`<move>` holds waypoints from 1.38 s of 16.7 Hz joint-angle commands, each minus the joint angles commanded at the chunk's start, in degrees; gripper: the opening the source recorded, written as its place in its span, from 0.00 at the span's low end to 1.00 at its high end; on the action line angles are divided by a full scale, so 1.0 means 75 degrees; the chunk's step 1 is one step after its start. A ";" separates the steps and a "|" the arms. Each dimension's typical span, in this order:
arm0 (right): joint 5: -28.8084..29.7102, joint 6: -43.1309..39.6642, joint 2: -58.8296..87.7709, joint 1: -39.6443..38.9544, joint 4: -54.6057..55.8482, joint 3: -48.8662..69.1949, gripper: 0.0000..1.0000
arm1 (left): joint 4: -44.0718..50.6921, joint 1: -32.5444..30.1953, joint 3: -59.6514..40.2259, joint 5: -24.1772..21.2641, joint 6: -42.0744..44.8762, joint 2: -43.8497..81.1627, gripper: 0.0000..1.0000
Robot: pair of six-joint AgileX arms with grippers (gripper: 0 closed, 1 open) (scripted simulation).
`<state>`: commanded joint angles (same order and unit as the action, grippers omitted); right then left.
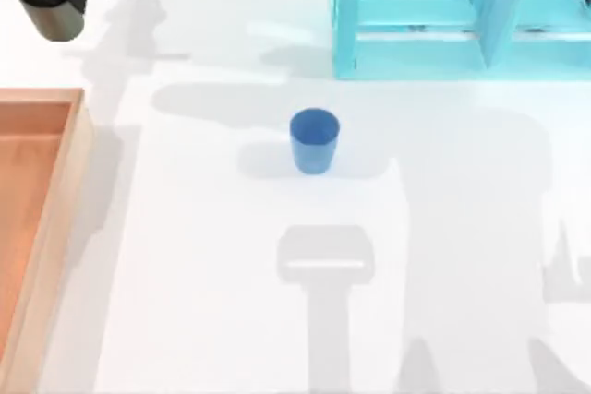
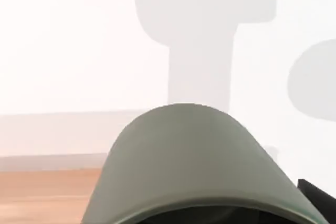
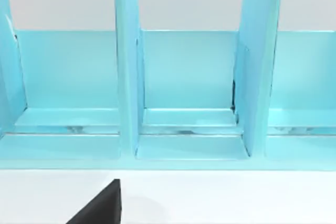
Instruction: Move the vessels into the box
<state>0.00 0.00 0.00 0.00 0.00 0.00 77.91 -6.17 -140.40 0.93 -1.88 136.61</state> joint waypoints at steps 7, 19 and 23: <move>0.0000 0.0000 0.0000 0.0000 0.0000 0.0000 1.00 | 0.0018 0.1367 0.3980 -0.0282 0.1174 -0.3253 0.00; 0.0000 0.0000 0.0000 0.0000 0.0000 0.0000 1.00 | -0.0058 0.3330 0.9727 -0.0647 0.2823 -0.8041 0.00; 0.0000 0.0000 0.0000 0.0000 0.0000 0.0000 1.00 | -0.0062 0.3350 0.9767 -0.0657 0.2832 -0.8077 0.00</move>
<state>0.00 0.00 0.00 0.00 0.00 0.00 77.45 18.95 -67.15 -4.00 19.36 76.03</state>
